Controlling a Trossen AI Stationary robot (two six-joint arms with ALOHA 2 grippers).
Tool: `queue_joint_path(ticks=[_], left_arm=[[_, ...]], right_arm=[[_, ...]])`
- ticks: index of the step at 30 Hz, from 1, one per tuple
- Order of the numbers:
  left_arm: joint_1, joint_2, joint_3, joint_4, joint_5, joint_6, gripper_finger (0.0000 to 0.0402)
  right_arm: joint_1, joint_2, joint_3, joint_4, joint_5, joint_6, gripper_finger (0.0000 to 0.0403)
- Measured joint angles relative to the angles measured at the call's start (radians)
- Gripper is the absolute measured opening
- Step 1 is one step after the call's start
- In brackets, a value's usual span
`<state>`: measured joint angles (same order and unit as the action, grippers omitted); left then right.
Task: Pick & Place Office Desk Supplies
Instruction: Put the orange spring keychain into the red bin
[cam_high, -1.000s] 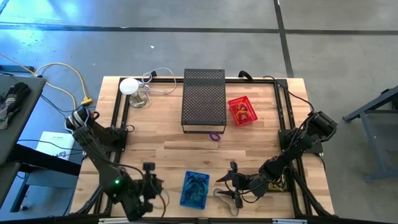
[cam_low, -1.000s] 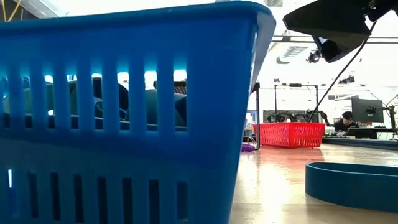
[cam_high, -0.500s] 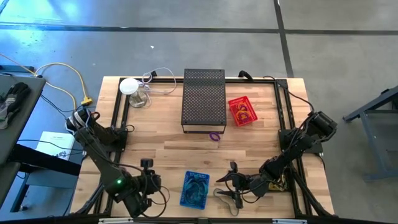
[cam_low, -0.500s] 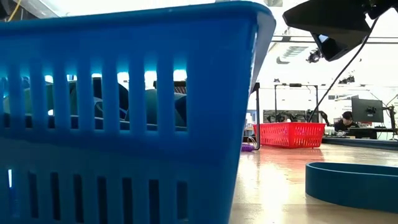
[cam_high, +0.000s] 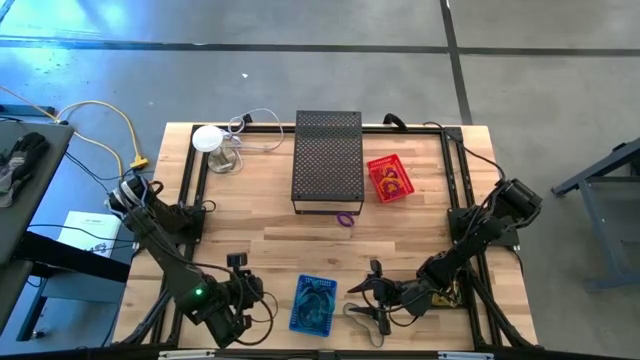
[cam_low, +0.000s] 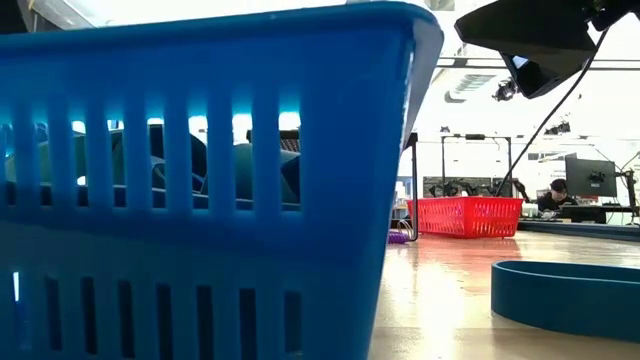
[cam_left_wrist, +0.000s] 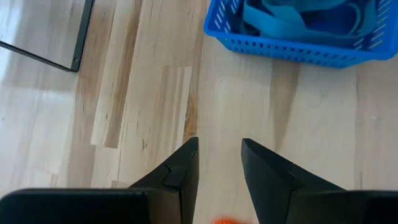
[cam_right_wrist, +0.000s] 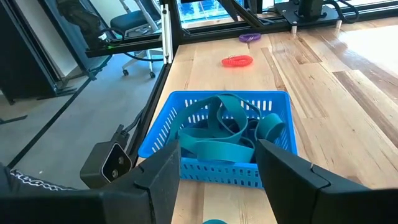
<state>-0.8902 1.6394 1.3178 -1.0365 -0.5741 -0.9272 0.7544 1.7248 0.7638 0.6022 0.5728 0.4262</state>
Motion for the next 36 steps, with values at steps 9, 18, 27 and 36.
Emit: queue_joint_path(ticks=[9, 18, 27, 36], left_arm=[[-0.010, 0.000, 0.000, -0.032, 0.026, 0.003, 0.0206], [-0.010, -0.004, -0.058, -0.185, 0.241, 0.032, 0.0220], [-0.015, -0.004, -0.216, -0.036, 0.309, 0.039, 0.0220], [-0.016, -0.004, -0.300, 0.072, 0.348, 0.036, 0.0220]], right_arm=[[0.000, 0.000, 0.000, 0.000, 0.000, 0.000, 0.0197], [-0.002, 0.000, 0.000, 0.000, 0.000, 0.000, 0.0197], [-0.004, 0.000, 0.000, 0.006, 0.004, 0.000, 0.0197], [-0.022, 0.000, 0.000, 0.008, 0.004, 0.049, 0.0197]])
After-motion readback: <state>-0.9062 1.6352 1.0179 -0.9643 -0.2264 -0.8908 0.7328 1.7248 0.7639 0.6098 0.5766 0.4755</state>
